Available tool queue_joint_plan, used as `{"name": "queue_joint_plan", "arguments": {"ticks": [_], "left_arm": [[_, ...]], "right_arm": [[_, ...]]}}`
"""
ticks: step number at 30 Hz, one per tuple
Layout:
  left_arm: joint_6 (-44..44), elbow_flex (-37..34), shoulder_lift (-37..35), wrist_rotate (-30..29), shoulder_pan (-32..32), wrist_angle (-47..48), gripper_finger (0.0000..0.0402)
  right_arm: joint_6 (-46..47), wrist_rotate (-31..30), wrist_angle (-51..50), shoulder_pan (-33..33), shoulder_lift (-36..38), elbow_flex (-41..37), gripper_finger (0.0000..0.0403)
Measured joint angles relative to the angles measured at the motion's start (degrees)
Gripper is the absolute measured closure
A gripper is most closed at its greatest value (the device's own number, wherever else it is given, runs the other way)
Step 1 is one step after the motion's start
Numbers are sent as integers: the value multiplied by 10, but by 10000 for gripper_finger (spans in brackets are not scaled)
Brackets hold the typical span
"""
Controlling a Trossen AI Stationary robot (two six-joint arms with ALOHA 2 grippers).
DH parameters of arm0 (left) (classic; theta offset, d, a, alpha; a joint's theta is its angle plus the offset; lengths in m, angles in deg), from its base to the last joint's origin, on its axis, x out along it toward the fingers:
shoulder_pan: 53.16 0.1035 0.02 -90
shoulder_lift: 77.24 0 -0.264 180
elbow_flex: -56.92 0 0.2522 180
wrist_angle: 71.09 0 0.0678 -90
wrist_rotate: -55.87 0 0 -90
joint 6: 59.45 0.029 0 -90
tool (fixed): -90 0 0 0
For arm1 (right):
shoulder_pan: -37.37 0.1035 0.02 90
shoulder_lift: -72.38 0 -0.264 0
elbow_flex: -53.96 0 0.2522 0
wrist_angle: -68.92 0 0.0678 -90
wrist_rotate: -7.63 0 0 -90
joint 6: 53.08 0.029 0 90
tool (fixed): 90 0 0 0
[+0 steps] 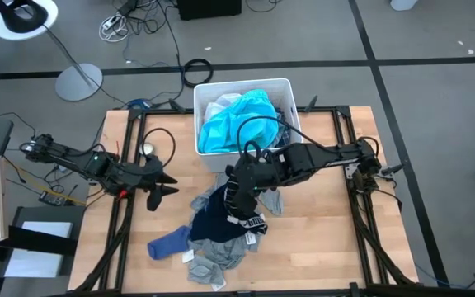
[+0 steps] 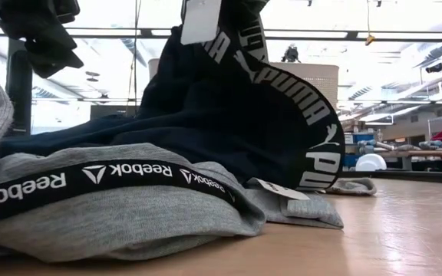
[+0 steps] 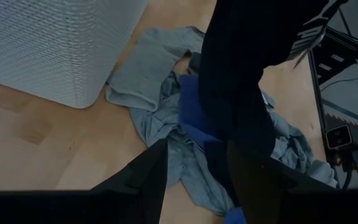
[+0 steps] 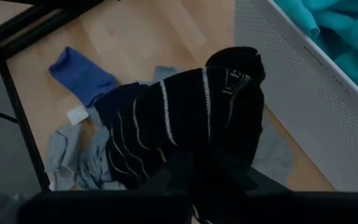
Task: Sort clothes
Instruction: Put the black sock into the bin
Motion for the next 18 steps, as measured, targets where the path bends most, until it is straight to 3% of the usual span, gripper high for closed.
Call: {"name": "queue_joint_plan", "arguments": {"ticks": [18], "left_arm": [[-6,0,0,-2,0,0,230]], "right_arm": [[0,0,33,0,0,0,358]]}}
